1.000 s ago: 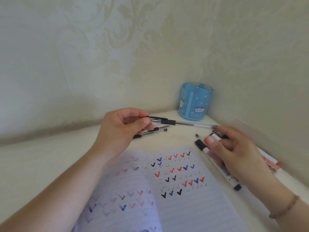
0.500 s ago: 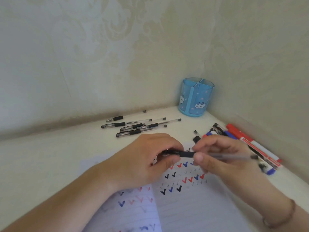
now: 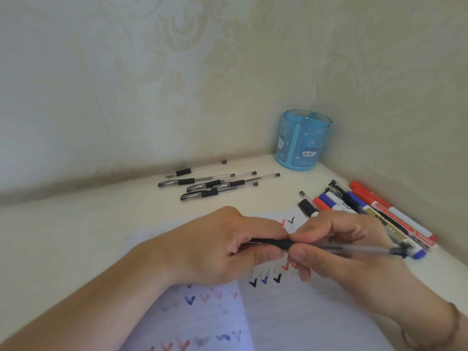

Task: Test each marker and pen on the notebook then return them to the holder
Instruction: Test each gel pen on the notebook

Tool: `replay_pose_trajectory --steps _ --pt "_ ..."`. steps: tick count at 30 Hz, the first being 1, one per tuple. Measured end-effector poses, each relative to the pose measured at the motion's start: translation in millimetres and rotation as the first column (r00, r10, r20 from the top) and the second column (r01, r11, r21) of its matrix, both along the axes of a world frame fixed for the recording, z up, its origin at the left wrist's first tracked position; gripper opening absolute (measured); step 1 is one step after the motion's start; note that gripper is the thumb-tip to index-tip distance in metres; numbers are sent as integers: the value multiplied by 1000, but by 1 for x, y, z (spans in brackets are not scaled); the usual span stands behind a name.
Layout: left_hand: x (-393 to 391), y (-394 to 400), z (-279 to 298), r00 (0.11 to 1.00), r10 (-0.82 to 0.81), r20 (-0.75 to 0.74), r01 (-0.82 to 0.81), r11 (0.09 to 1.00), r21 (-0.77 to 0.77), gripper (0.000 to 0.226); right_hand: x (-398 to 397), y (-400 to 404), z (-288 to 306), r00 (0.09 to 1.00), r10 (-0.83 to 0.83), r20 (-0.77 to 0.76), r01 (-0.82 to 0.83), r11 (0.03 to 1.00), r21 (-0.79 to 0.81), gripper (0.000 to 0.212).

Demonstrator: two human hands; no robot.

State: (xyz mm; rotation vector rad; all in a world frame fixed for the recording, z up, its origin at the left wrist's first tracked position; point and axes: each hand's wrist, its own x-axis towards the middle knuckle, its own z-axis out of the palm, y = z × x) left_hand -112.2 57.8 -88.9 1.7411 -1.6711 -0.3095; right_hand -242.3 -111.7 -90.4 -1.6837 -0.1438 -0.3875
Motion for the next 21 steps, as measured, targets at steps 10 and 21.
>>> replay_pose_trajectory --steps 10,21 --pt "16 8 -4 978 189 -84 -186 982 35 23 1 -2 7 996 -62 -67 65 997 43 41" --pt "29 7 -9 955 295 33 -296 955 33 14 0 24 -10 962 -208 -175 171 964 -206 38"
